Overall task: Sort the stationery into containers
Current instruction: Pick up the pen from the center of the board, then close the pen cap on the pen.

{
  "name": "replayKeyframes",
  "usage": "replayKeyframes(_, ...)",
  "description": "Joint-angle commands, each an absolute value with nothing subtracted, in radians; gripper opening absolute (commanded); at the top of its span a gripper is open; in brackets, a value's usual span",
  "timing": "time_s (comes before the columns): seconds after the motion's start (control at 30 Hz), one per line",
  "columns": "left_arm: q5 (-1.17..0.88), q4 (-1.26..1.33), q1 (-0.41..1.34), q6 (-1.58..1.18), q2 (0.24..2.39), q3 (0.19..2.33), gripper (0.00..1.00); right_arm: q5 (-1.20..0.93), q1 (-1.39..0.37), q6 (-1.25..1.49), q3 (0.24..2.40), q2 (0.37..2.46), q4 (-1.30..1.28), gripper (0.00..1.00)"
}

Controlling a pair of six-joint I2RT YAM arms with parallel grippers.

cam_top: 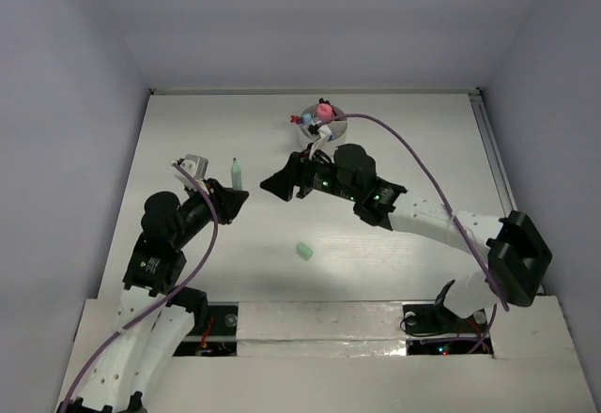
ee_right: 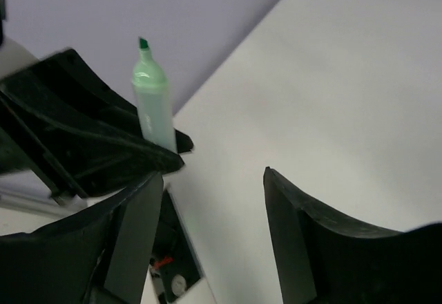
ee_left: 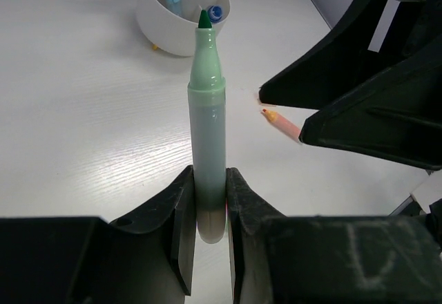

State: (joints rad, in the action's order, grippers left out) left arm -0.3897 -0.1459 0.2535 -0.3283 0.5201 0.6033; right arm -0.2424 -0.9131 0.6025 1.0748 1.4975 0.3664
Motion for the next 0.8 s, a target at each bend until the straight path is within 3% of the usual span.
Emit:
replayKeyframes(0.0, -0.403, -0.083, 0.25, -0.318, 0.512, 0.623, 0.0, -0.317, -0.9, 0.493, 1.045, 1.442, 0.218, 0.65)
replayKeyframes(0.13, -0.414, -0.081, 0.25, -0.316, 0.512, 0.621, 0.0, -0.422, -0.9, 0.449, 0.916, 1.414, 0.129, 0.48)
replayKeyframes(0.23, -0.417, -0.081, 0.25, -0.318, 0.514, 0.621, 0.0, -0.452, -0.9, 0.451, 0.821, 1.408, 0.057, 0.47)
replayKeyframes(0.3, -0.417, -0.081, 0.25, -0.316, 0.515, 0.621, 0.0, -0.466, -0.9, 0.449, 0.77, 1.413, 0.029, 0.5)
replayKeyframes(0.43, -0.419, -0.08, 0.25, -0.318, 0.517, 0.621, 0.0, -0.359, -0.91, 0.413, 0.779, 1.422, -0.058, 0.69)
replayKeyframes(0.53, -0.417, -0.081, 0.25, -0.318, 0.52, 0.621, 0.0, -0.258, -0.91, 0.362, 0.827, 1.46, -0.139, 0.71)
replayKeyframes(0.6, -0.414, -0.083, 0.25, -0.318, 0.518, 0.621, 0.0, -0.244, -0.91, 0.341, 0.886, 1.491, -0.215, 0.62)
replayKeyframes(0.63, -0.414, -0.083, 0.25, -0.318, 0.518, 0.621, 0.0, -0.262, -0.91, 0.336, 0.896, 1.502, -0.221, 0.52)
replayKeyframes(0.77, -0.413, -0.083, 0.25, -0.316, 0.512, 0.621, 0.0, -0.429, -0.919, 0.334, 0.891, 1.552, -0.187, 0.35)
